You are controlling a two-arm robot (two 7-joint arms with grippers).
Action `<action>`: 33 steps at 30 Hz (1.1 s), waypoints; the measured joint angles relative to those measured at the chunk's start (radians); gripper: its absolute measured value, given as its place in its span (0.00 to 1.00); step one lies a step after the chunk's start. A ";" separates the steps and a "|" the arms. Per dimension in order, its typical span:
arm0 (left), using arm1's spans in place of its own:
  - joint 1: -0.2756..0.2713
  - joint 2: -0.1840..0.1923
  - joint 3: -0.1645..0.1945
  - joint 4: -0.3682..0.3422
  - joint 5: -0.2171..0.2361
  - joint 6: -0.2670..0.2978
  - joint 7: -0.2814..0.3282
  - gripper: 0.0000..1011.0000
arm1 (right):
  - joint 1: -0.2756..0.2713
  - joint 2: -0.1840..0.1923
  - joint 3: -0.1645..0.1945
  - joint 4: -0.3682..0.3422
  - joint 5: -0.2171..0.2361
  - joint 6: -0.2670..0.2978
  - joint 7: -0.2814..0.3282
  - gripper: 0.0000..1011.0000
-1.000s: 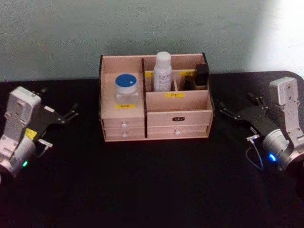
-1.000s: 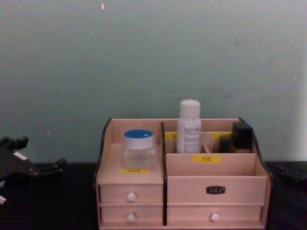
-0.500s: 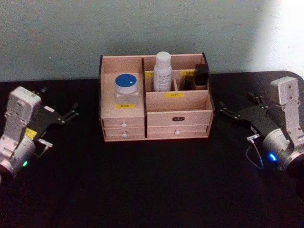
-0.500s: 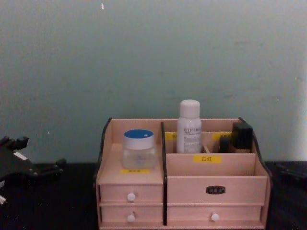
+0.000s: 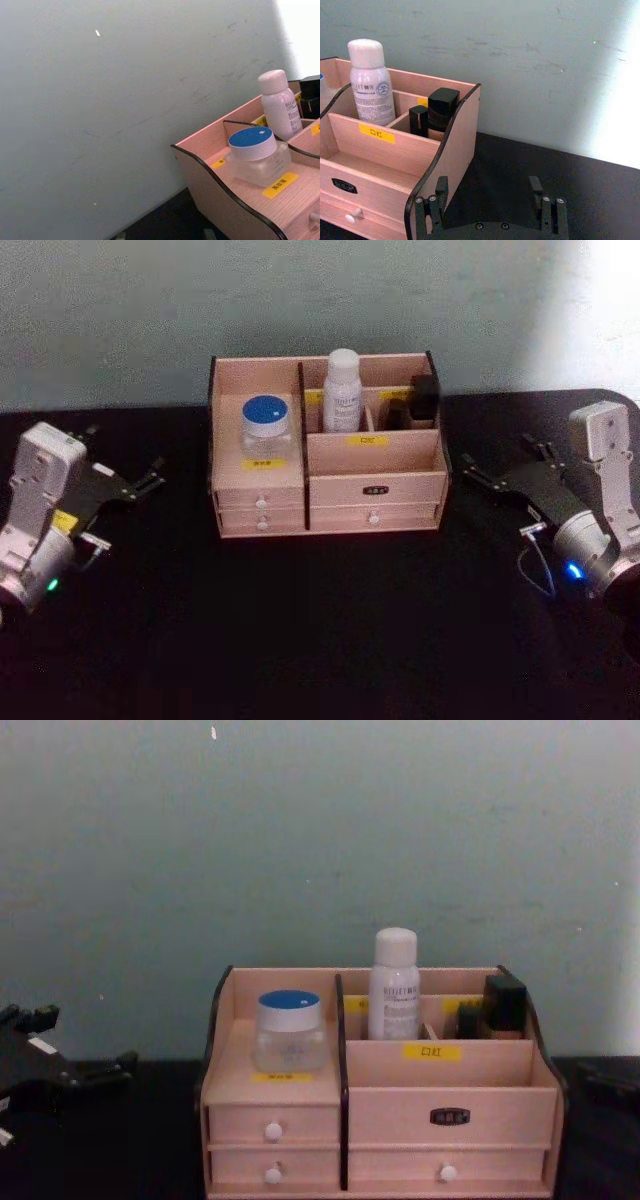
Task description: Pick up the facial cleanser and watermelon frost from the table and place them into the tiered storage box.
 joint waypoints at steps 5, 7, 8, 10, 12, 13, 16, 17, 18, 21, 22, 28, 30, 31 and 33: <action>0.000 0.000 0.000 0.000 0.000 0.000 0.000 0.99 | 0.000 0.000 0.000 -0.001 0.000 0.000 0.000 0.99; 0.000 0.000 0.000 0.000 0.000 0.000 0.000 0.99 | 0.000 0.000 0.000 -0.001 0.001 0.000 0.000 0.99; 0.000 0.000 0.000 0.000 0.000 0.000 0.000 0.99 | 0.000 0.000 0.000 -0.001 0.001 0.000 0.000 0.99; 0.000 0.000 0.000 0.000 0.000 0.000 0.000 0.99 | 0.000 0.000 0.000 -0.001 0.001 0.000 0.000 0.99; 0.000 0.000 0.000 0.000 0.000 0.000 0.000 0.99 | 0.000 0.000 0.000 -0.001 0.001 0.000 0.000 0.99; 0.000 0.000 0.000 0.000 0.000 0.000 0.000 0.99 | 0.000 0.000 0.000 -0.001 0.001 0.000 0.000 0.99; 0.000 0.000 0.000 0.000 0.000 0.000 0.000 0.99 | 0.000 0.000 0.000 -0.001 0.001 0.000 0.000 0.99; 0.000 0.000 0.000 0.000 0.000 0.000 0.000 0.99 | 0.000 0.000 0.000 -0.001 0.001 0.000 0.000 0.99; 0.000 0.000 0.000 0.000 0.000 0.000 0.000 0.99 | 0.000 0.000 0.000 -0.001 0.001 0.000 0.000 0.99; 0.000 0.000 0.000 0.000 0.000 0.000 0.000 0.99 | 0.000 0.000 0.000 -0.001 0.001 0.000 0.000 0.99; 0.000 0.000 0.000 0.000 0.000 0.000 0.000 0.99 | 0.000 0.000 0.000 -0.001 0.001 0.000 0.000 0.99; 0.000 0.000 0.000 0.000 0.000 0.000 0.000 0.99 | 0.000 0.000 0.000 -0.001 0.001 0.000 0.000 0.99; 0.000 0.000 0.000 0.000 0.000 0.000 0.000 0.99 | 0.000 0.000 0.000 -0.001 0.001 0.000 0.000 0.99; 0.000 0.000 0.000 0.000 0.000 0.000 0.000 0.99 | 0.000 0.000 0.000 -0.001 0.001 0.000 0.000 0.99; 0.000 0.000 0.000 0.000 0.000 0.000 0.000 0.99 | 0.000 0.000 0.000 -0.001 0.001 0.000 0.000 0.99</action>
